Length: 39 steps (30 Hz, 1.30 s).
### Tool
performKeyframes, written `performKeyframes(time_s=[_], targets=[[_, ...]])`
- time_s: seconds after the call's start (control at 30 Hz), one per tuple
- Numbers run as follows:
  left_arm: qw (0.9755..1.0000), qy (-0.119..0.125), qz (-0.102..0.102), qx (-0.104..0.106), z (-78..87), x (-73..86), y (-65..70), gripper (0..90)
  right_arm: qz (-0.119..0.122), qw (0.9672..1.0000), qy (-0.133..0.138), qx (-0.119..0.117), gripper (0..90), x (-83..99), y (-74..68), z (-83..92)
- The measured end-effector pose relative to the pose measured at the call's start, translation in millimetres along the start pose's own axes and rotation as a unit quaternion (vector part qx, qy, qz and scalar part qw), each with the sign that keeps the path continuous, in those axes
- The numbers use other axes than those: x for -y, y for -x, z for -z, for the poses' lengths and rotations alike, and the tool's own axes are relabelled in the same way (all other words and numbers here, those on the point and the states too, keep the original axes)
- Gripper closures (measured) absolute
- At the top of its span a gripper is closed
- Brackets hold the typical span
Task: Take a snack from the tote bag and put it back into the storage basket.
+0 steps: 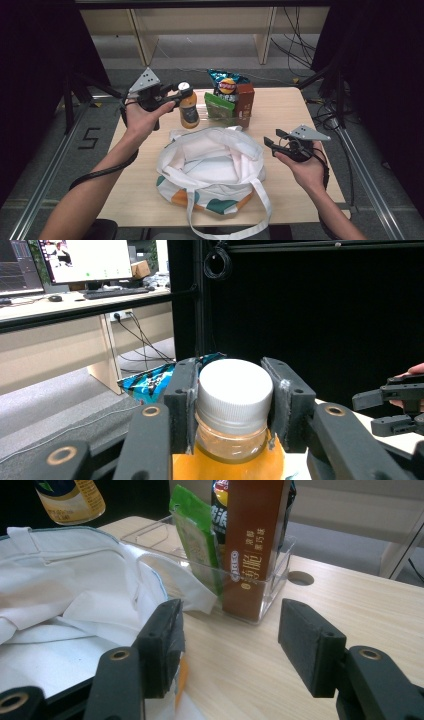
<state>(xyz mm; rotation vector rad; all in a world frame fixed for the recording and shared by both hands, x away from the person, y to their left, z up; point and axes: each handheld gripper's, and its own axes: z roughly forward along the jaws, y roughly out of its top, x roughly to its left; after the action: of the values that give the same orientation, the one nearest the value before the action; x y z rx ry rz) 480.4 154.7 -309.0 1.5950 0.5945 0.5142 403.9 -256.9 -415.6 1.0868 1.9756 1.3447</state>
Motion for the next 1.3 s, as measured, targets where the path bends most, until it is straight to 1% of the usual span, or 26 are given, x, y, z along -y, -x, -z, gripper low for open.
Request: performKeyframes(time_s=[0.1,0.2,0.27,0.33,0.37,0.43,0.47,0.5,0.53,0.63,0.7,0.73,0.83,0.87,0.97,1.0,1.13,1.3], targets=[[1.0000,0.002,0.004,0.001,-2.2,0.8,-1.5,58.9,-0.001,1.0000,0.000,0.000,43.8,0.0,-0.1,0.2],[1.0000,0.000,0.002,0.000,-3.7,1.4,-2.9,58.9,0.000,1.0000,0.001,0.000,43.8,0.2,-0.2,-0.2],[1.0000,-0.002,-0.001,-0.001,-4.9,2.0,-4.2,58.9,0.007,1.0000,-0.001,-0.001,43.7,0.1,0.7,0.1],[1.0000,-0.001,-0.002,-0.001,-5.8,2.6,-5.7,58.9,0.002,1.0000,-0.006,-0.003,43.6,0.1,-0.1,0.6],[1.0000,0.001,0.000,-0.002,-6.3,3.1,-6.2,58.8,0.013,0.9999,0.001,0.002,43.6,0.1,1.4,-0.1],[1.0000,0.002,-0.002,-0.004,-7.1,3.9,-7.8,58.8,0.010,0.9999,0.012,0.005,43.6,0.6,0.7,-1.5],[1.0000,0.001,-0.005,-0.005,-7.7,4.5,-9.1,58.9,0.008,0.9999,0.009,0.004,43.6,0.4,0.5,-1.2],[1.0000,0.001,-0.004,-0.007,-8.1,4.8,-9.5,58.8,0.001,1.0000,-0.001,-0.001,43.6,0.1,-0.1,0.1],[1.0000,0.001,-0.005,-0.007,-8.9,5.5,-10.8,58.8,0.004,1.0000,0.001,-0.001,43.6,0.1,0.2,-0.1],[0.9999,-0.002,-0.007,-0.010,-10.3,7.1,-13.2,58.9,-0.003,1.0000,-0.001,-0.001,43.6,0.3,-0.3,0.1],[0.9999,-0.002,-0.006,-0.010,-11.5,8.3,-15.4,58.9,0.003,1.0000,-0.001,-0.001,43.5,0.0,0.9,-0.1],[0.9999,-0.001,-0.005,-0.012,-11.9,8.8,-16.4,58.9,-0.001,1.0000,-0.003,0.000,43.5,0.3,0.0,0.3],[0.9999,0.002,-0.007,-0.011,-13.6,10.7,-18.9,58.9,0.001,1.0000,-0.002,-0.002,43.5,0.7,0.2,-0.2],[0.9999,0.001,-0.008,-0.009,-13.9,11.3,-19.5,58.9,0.001,1.0000,-0.006,-0.004,43.5,0.5,0.2,0.2],[0.9999,0.002,-0.007,-0.008,-15.2,12.5,-21.4,58.8,0.003,1.0000,-0.005,-0.004,43.5,0.4,0.6,0.1],[1.0000,0.004,-0.006,-0.007,-15.9,12.9,-22.0,58.8,0.003,1.0000,-0.001,-0.002,43.5,0.6,0.8,-0.6],[0.9999,0.001,-0.009,-0.006,-18.8,14.5,-24.6,58.8,-0.002,1.0000,0.000,-0.001,43.5,0.7,0.1,-0.6],[0.9999,-0.002,-0.011,-0.004,-23.3,15.8,-27.4,58.8,0.002,1.0000,-0.001,-0.001,43.5,0.6,0.5,-0.6]])
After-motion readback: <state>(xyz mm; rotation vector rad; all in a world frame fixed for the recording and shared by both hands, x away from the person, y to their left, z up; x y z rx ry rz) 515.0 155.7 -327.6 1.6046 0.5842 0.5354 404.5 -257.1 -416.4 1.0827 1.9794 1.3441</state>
